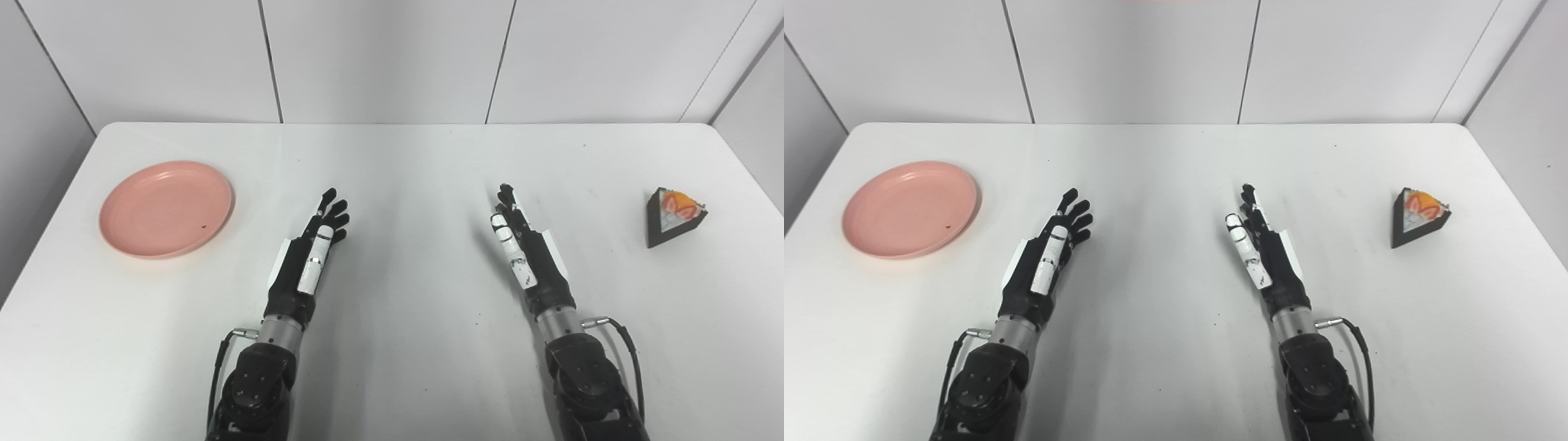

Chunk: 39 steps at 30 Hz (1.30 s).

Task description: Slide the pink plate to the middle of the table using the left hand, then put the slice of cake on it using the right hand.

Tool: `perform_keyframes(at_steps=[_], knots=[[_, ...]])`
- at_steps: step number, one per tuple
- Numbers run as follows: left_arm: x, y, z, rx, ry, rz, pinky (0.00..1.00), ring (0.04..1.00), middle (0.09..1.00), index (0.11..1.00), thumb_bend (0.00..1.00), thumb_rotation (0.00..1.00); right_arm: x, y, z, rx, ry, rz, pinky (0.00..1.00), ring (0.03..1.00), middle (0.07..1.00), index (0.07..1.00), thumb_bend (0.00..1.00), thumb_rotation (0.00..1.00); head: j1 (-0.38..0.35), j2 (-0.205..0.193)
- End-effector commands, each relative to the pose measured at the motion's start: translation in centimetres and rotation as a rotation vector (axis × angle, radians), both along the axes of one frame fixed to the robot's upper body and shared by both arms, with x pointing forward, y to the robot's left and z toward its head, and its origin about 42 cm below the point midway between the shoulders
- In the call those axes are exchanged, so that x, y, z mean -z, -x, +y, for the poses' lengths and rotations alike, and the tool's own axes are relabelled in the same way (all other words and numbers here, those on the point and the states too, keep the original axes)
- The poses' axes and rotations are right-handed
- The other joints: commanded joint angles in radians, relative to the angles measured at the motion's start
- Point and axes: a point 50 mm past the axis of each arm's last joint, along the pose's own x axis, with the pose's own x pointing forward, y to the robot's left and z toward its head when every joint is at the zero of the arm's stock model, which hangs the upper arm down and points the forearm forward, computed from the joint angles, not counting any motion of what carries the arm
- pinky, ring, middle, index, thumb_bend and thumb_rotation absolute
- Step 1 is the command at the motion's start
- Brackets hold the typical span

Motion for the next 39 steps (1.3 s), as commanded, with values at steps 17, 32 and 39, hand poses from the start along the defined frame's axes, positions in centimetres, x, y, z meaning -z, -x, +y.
perform_keyframes(at_steps=[17, 32, 39], knots=[[-0.38, -0.45, 0.01, 0.013, -0.010, 0.005, 0.91, 0.921, 0.940, 0.947, 0.38, 1.00, -0.64, -0.33, 0.49, -0.026, -0.003, -0.010, 0.96, 0.969, 0.988, 0.992, 0.27, 1.00, 0.002, 0.001], [-0.45, -0.42, 0.00, 0.015, -0.013, 0.003, 0.91, 0.922, 0.940, 0.947, 0.37, 1.00, -0.68, -0.32, 0.50, -0.029, -0.002, -0.014, 0.96, 0.968, 0.989, 0.993, 0.26, 1.00, 0.001, 0.002], [-0.48, -0.42, -0.01, 0.014, -0.010, 0.004, 0.91, 0.919, 0.938, 0.946, 0.37, 1.00, -0.73, -0.30, 0.52, -0.032, 0.000, -0.013, 0.96, 0.970, 0.992, 0.997, 0.26, 1.00, 0.002, 0.003]])
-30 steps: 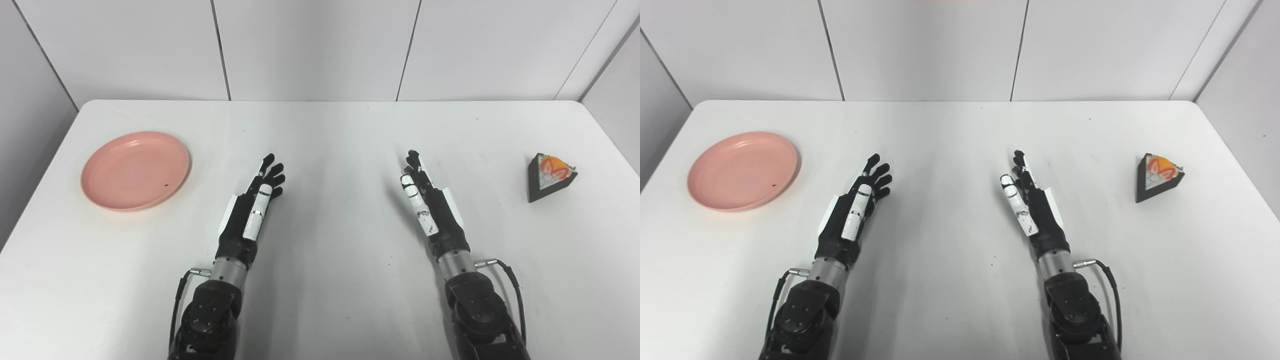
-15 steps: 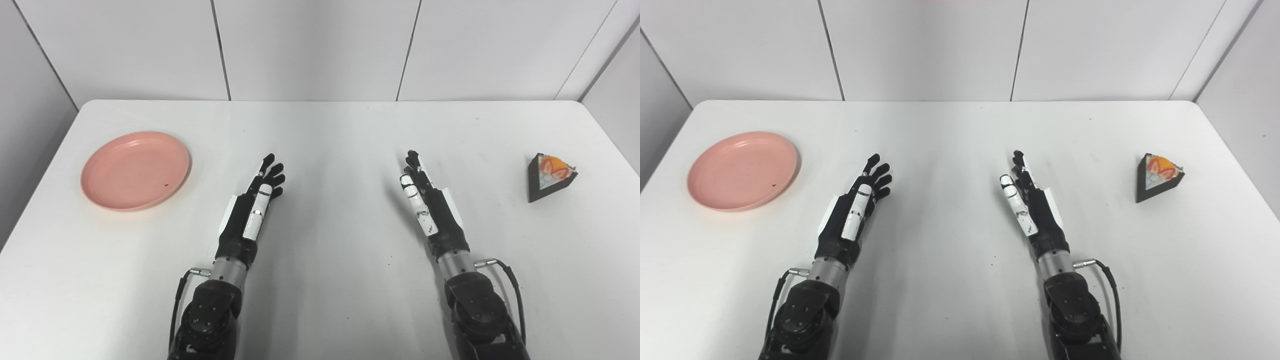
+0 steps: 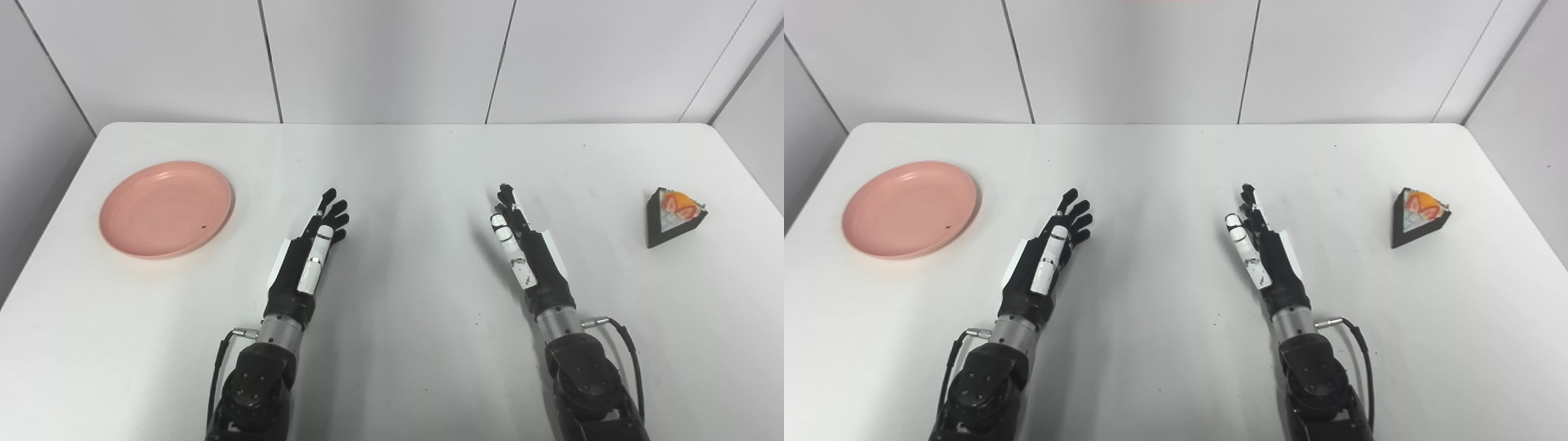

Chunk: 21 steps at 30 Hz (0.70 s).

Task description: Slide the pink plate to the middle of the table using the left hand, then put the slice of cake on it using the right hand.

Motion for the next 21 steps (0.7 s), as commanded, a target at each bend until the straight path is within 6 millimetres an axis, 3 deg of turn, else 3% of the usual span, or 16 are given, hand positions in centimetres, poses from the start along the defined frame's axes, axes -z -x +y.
perform_keyframes(at_steps=[1, 21], knots=[[-0.53, -0.43, 0.06, 0.010, -0.006, -0.008, 0.91, 0.920, 0.939, 0.947, 0.36, 1.00, -0.70, -0.31, 0.48, -0.031, -0.003, -0.012, 0.96, 0.970, 0.991, 0.996, 0.26, 1.00, 0.000, 0.002], [-0.49, -0.42, 0.10, 0.012, -0.012, -0.007, 0.91, 0.921, 0.939, 0.946, 0.37, 1.00, -0.60, -0.37, 0.44, -0.028, 0.003, -0.016, 0.95, 0.965, 0.987, 0.992, 0.26, 1.00, 0.000, 0.003]])
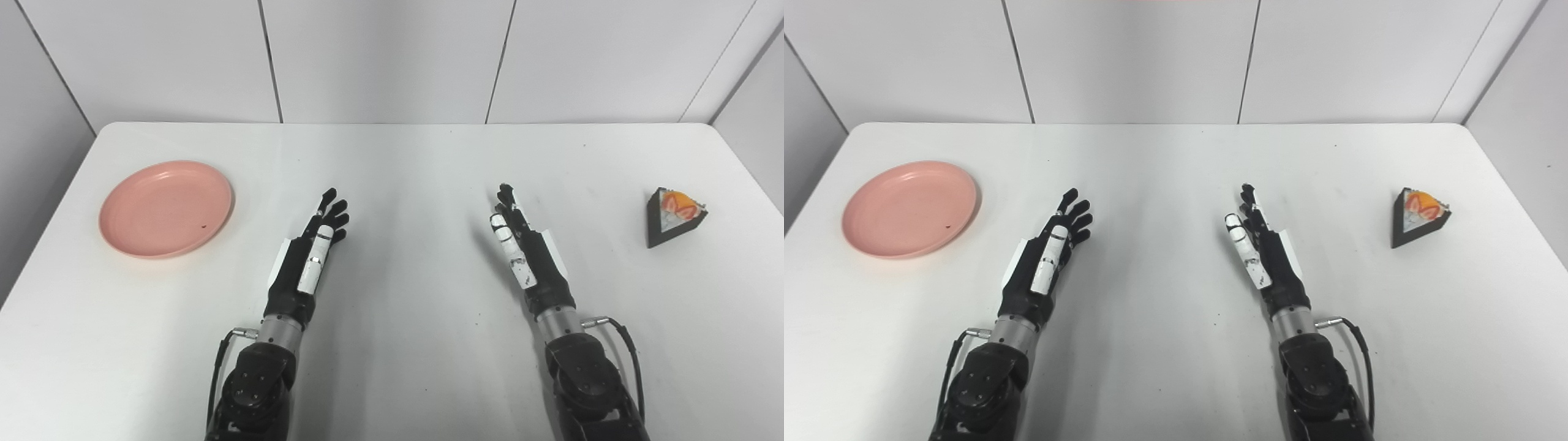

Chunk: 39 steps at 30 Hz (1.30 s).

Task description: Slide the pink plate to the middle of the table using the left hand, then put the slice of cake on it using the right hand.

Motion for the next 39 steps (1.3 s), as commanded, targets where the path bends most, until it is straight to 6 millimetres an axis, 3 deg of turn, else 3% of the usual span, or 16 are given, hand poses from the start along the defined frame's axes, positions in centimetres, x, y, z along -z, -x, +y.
perform_keyframes(at_steps=[1, 7, 11, 19, 26, 39], knots=[[-0.5, -0.4, 0.1, 0.010, -0.011, -0.009, 0.91, 0.920, 0.938, 0.946, 0.37, 1.00, -0.6, -0.4, 0.5, -0.028, -0.001, -0.017, 0.95, 0.964, 0.986, 0.991, 0.26, 1.00, 0.002, 0.002], [-0.5, -0.4, 0.1, 0.011, -0.005, -0.005, 0.91, 0.920, 0.939, 0.949, 0.37, 1.00, -0.6, -0.4, 0.4, -0.036, -0.005, -0.021, 0.96, 0.969, 0.995, 0.999, 0.25, 1.00, 0.003, -0.001], [-0.2, -0.5, -0.1, 0.014, -0.004, -0.004, 0.91, 0.921, 0.941, 0.951, 0.37, 1.00, -0.5, -0.4, 0.3, -0.034, 0.001, -0.015, 0.96, 0.967, 0.992, 0.998, 0.25, 1.00, 0.046, -0.023], [1.4, -0.9, -2.2, 0.026, -0.021, -0.005, 0.92, 0.931, 0.948, 0.957, 0.38, 1.00, 0.4, -0.5, -1.6, -0.045, -0.009, -0.016, 0.96, 0.969, 0.989, 0.995, 0.26, 1.00, 0.235, -0.124], [2.9, -1.4, -4.0, 0.021, -0.024, -0.002, 0.91, 0.924, 0.940, 0.950, 0.35, 1.00, 1.9, -0.7, -3.4, -0.045, -0.032, -0.016, 0.97, 0.964, 0.984, 0.992, 0.25, 1.00, 0.310, -0.180], [3.4, -1.6, -4.3, 0.021, -0.022, -0.018, 0.91, 0.933, 0.944, 0.951, 0.40, 1.00, 3.3, -1.3, -4.4, -0.057, -0.059, -0.014, 0.98, 0.970, 0.986, 0.984, 0.28, 1.00, 0.328, -0.187]])
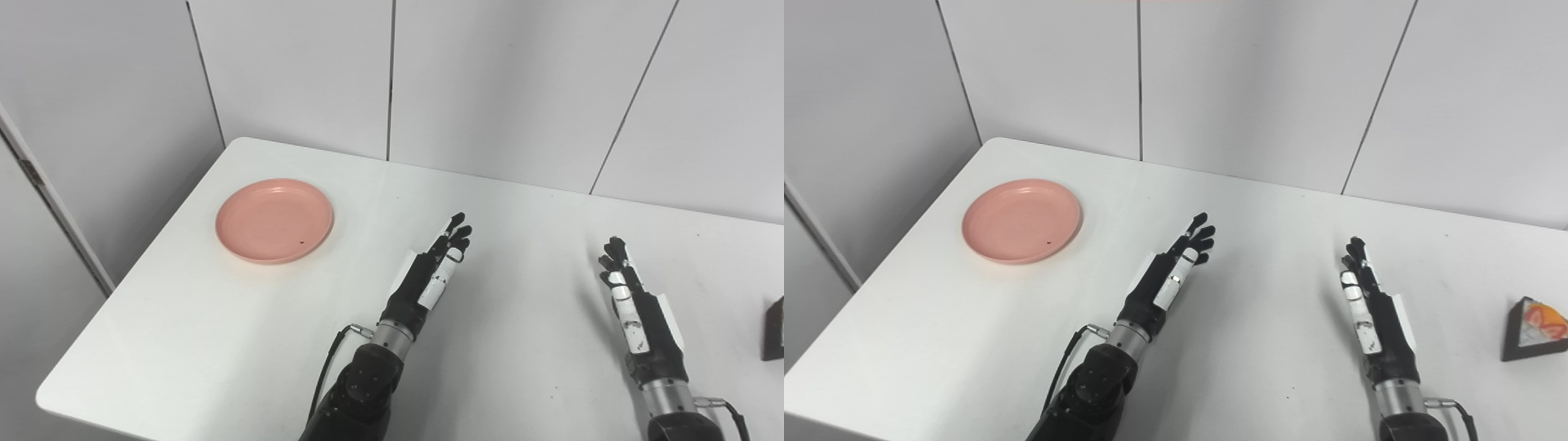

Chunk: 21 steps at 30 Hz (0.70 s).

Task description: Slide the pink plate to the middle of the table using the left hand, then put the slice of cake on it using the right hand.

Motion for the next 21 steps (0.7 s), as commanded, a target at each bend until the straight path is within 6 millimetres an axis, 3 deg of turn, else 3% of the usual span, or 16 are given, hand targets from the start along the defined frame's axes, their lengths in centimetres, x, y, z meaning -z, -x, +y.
perform_keyframes(at_steps=[1, 7, 16, 21], knots=[[2.8, 1.5, 0.5, -0.008, -0.019, 0.062, 0.91, 0.933, 0.945, 0.952, 0.41, 1.00, 2.7, 1.3, -0.6, 0.009, -0.011, 0.048, 0.98, 0.970, 0.987, 0.985, 0.28, 1.00, 0.000, 0.001], [1.6, 1.4, 0.2, -0.032, 0.016, 0.046, 0.91, 0.932, 0.944, 0.945, 0.40, 1.00, 3.1, 1.0, -0.6, 0.010, -0.024, 0.057, 0.98, 0.972, 0.987, 0.987, 0.28, 1.00, 0.004, -0.001], [-4.0, 0.5, 0.3, -0.089, 0.084, -0.082, 0.94, 0.955, 0.961, 0.954, 0.41, 1.00, 3.8, 0.6, -1.0, 0.002, -0.020, 0.057, 0.98, 0.973, 0.988, 0.990, 0.32, 1.00, 0.010, -0.006], [-7.6, -0.3, 1.8, -0.160, 0.082, -0.181, 0.92, 0.926, 0.940, 0.939, 0.43, 1.00, 3.9, 0.5, -1.2, -0.001, -0.018, 0.054, 0.98, 0.966, 0.985, 0.986, 0.32, 1.00, 0.013, -0.009]])
